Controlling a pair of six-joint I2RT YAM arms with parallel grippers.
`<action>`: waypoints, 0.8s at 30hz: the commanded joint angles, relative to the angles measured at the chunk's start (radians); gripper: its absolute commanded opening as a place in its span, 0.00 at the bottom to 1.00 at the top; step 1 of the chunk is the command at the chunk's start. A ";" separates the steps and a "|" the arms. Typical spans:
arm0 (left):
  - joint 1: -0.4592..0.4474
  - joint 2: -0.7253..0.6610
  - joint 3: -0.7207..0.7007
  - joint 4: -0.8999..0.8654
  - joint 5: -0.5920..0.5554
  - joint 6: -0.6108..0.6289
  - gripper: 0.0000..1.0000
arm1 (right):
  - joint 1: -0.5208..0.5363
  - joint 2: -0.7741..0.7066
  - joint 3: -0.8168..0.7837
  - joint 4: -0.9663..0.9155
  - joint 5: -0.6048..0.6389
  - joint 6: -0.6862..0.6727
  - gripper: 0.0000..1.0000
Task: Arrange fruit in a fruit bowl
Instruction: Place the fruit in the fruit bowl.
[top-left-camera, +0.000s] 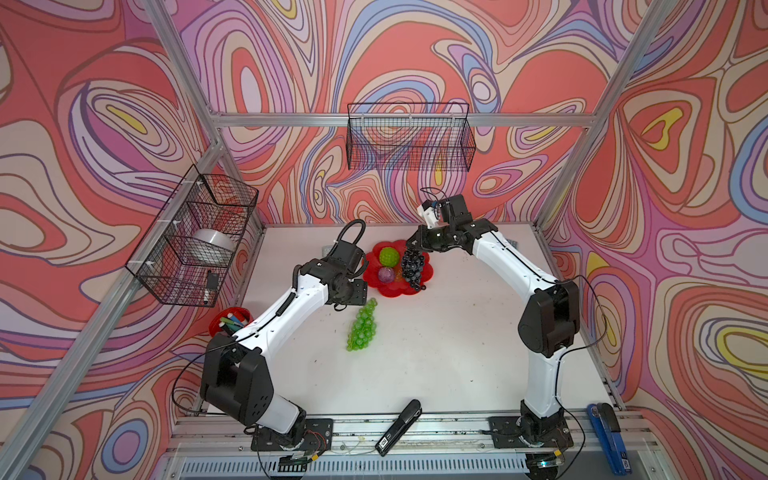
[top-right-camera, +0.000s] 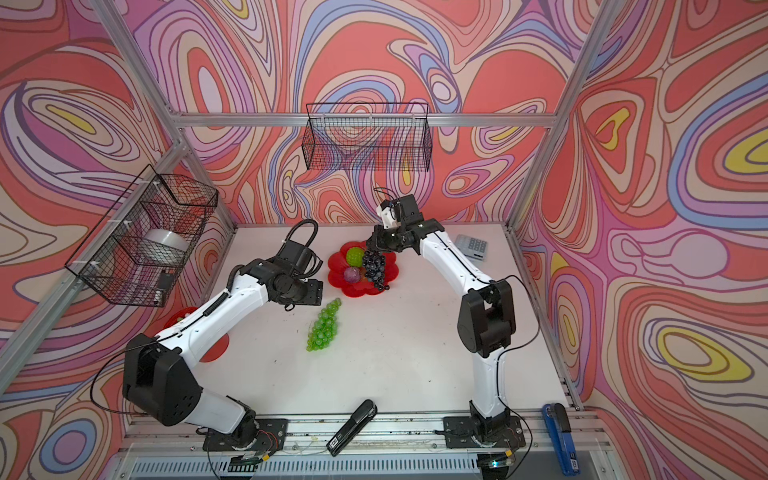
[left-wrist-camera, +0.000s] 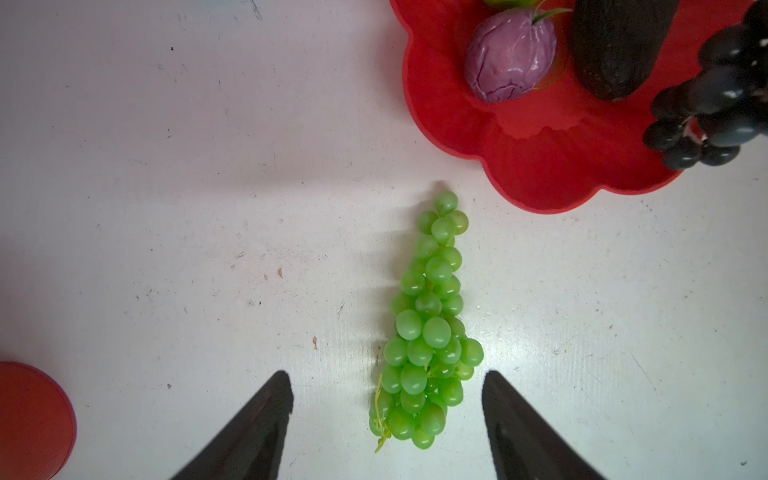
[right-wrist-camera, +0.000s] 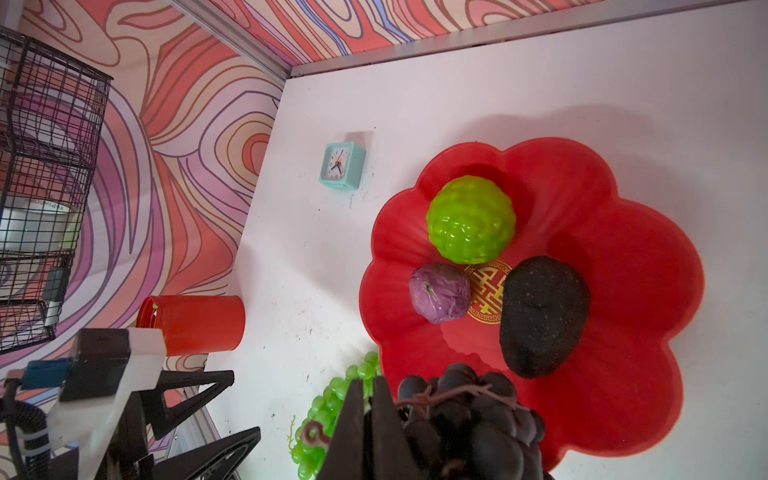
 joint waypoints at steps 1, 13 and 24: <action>0.004 -0.030 -0.013 0.007 -0.020 -0.006 0.76 | 0.015 0.010 0.027 0.039 -0.007 0.014 0.00; 0.004 -0.046 -0.039 0.015 -0.020 -0.013 0.76 | 0.035 0.040 0.064 0.054 0.001 0.034 0.00; 0.004 -0.041 -0.045 0.024 -0.011 -0.015 0.76 | 0.036 0.009 -0.095 0.126 0.026 0.052 0.00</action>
